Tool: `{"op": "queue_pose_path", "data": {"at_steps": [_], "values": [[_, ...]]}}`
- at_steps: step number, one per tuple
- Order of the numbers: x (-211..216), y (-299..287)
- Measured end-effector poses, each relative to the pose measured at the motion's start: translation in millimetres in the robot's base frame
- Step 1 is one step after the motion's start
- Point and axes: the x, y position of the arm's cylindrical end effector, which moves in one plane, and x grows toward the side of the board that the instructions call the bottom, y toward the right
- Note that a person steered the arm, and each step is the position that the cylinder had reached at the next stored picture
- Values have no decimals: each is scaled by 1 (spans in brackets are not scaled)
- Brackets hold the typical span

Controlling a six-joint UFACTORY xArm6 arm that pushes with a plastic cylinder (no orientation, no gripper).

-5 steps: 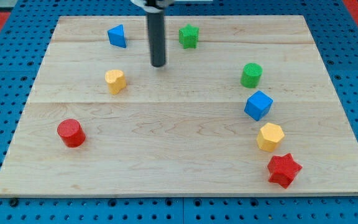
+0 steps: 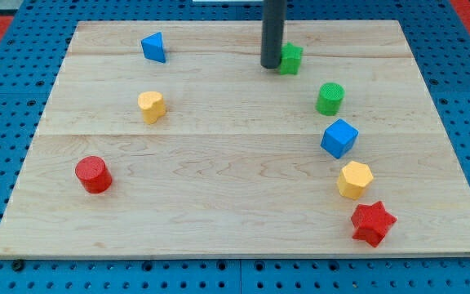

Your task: Slide the green star into the green circle

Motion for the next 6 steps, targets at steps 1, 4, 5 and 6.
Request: {"op": "queue_pose_path", "data": {"at_steps": [1,4,5,6], "values": [[-3,-22],[-18,36],[9,48],[10,62]]}}
